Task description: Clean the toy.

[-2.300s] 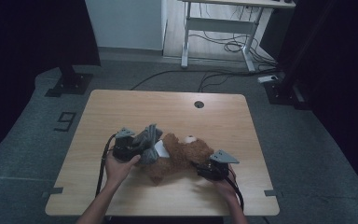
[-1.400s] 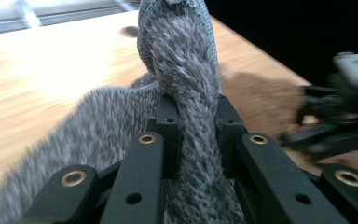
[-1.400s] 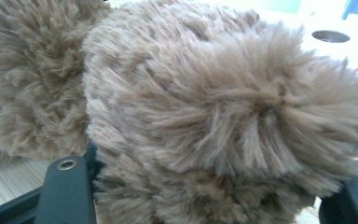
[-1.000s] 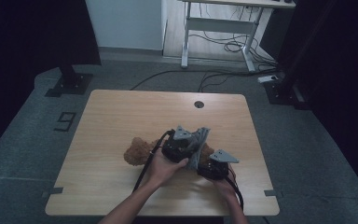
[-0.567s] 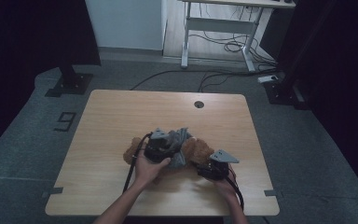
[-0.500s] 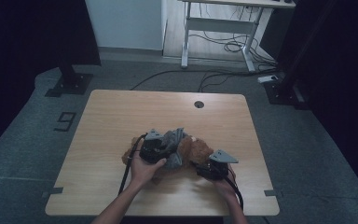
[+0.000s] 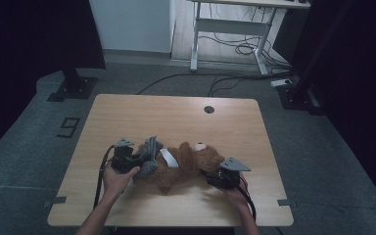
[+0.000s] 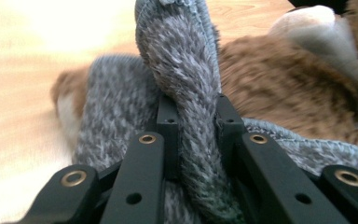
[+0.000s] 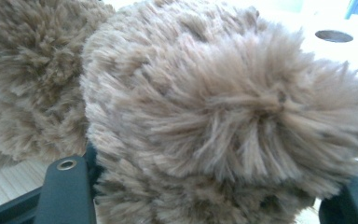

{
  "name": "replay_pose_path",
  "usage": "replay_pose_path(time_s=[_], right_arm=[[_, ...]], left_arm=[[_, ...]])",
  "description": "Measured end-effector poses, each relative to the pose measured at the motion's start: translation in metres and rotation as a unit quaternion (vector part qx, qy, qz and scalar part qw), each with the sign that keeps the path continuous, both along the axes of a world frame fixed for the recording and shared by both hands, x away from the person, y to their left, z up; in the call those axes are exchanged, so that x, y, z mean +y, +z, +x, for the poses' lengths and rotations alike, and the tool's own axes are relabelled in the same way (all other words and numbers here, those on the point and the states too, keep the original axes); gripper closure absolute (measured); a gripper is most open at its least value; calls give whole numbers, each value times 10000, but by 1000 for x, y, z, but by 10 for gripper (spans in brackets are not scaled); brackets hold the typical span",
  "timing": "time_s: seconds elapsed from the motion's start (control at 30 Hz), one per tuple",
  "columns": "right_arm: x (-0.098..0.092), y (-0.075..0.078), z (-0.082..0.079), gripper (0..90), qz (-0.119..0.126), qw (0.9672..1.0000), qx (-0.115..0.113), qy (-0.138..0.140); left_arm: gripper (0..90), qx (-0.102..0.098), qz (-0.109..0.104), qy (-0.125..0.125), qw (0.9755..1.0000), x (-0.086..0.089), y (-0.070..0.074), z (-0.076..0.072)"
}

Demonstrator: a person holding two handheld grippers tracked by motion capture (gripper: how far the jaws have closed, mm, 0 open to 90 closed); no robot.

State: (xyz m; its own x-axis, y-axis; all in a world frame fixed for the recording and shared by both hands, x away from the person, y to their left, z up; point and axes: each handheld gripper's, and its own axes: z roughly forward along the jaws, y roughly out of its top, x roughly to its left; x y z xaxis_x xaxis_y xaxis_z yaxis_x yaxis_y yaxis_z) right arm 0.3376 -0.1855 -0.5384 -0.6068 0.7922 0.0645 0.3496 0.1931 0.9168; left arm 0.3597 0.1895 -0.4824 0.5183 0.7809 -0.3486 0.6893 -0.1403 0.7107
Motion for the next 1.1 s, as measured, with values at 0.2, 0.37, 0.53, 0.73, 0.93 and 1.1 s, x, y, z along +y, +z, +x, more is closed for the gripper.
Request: replay_pose_path(time_s=[0.2,0.37,0.53,0.73,0.93,1.1], right_arm=[[2,0,-2,321,12,10000,-6,63],[8,1,-5,398,52,9999,-111,2],[15,5,-7,453,153,9990,-407,-111],[30,14,1,467,-104,9944,-988,-369],[34,17,24,456,-382,9918,-1088,-556],[18,7,13,328,-382,9954,-782,-413]], left_arm=[[767,541,-370,-311,9974,-1,-12,4],[777,647,-693,-217,9953,-11,-17,6],[780,650,-1092,-101,9918,-11,-17,10],[782,430,-1055,102,9934,-16,-9,27],[779,323,-936,232,9948,-19,-9,39],[775,204,-888,123,9958,-20,-13,27]])
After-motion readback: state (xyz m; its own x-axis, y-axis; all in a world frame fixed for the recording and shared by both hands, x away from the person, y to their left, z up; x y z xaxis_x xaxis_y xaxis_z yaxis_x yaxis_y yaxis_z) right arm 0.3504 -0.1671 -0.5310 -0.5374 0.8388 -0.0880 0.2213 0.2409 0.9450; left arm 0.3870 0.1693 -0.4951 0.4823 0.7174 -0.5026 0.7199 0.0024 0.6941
